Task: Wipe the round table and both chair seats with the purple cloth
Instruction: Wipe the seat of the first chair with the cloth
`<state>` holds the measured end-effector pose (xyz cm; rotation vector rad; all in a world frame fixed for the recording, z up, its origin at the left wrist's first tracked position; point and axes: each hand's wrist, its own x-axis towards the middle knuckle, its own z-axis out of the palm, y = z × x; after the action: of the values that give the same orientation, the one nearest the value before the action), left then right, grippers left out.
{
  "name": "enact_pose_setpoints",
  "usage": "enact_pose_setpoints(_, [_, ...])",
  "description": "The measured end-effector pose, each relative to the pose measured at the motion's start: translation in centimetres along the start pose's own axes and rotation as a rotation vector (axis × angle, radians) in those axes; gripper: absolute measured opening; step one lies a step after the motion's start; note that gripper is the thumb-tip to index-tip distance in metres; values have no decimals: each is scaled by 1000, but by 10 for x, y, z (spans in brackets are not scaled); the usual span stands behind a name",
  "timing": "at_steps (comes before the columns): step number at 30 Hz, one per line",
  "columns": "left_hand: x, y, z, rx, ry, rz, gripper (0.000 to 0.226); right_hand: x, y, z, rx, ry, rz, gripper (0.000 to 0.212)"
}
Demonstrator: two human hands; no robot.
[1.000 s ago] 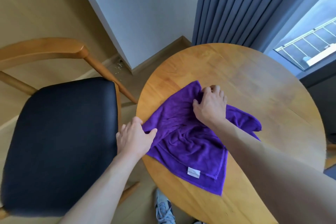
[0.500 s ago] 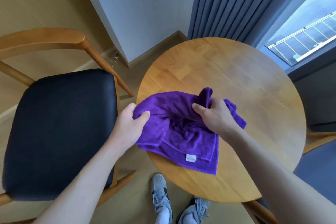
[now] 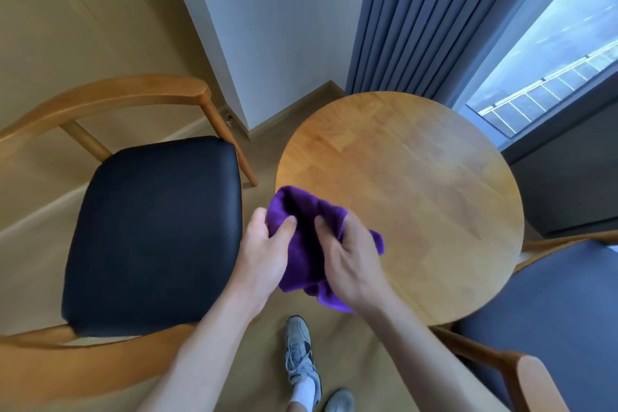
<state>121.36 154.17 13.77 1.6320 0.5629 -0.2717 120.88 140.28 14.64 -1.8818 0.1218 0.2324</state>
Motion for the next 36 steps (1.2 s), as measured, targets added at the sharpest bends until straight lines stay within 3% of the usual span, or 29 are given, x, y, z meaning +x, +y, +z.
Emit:
enact_pose_setpoints(4, [-40,2,-27,-108,40,-21,12,-44,-7,20,-130,-111,-161,23])
enact_pose_setpoints(8, [-79,10,-62,-400,-17,-108,34,-84,-16,51,-366,-171,-292,53])
enact_pose_setpoints(11, [-97,18,-97,-396,7,-95,36,-107,-31,86,-298,-263,-324,69])
enact_pose_setpoints(15, [-95,15,-147,-345,64,-87,31,-101,-38,127,-186,-290,-379,71])
enact_pose_setpoints(19, [-78,3,-205,-246,-44,28,34,-78,-46,168,47,-178,-239,51])
enact_pose_setpoints(22, [-49,-16,-248,-29,119,63,36,-51,-55,200,218,-152,-76,40])
enact_pose_setpoints(24, [-18,-31,-274,-20,196,-29,45,-32,-62,223,246,-191,-12,40])
enact_pose_setpoints(25, [-2,-38,-287,-83,164,-92,48,-22,-64,237,245,-223,7,41])
enact_pose_setpoints(27, [30,-52,-308,-227,-21,-231,31,-3,-64,266,264,-281,78,35])
enact_pose_setpoints(29, [57,-63,-331,-295,-148,-269,22,15,-60,296,316,-301,204,30])
enact_pose_setpoints(33, [108,-78,-373,-259,-160,-182,26,61,-51,345,462,-199,382,31])
enact_pose_setpoints(36, [147,-83,-401,-106,-100,-150,22,104,-48,370,353,-145,374,29])
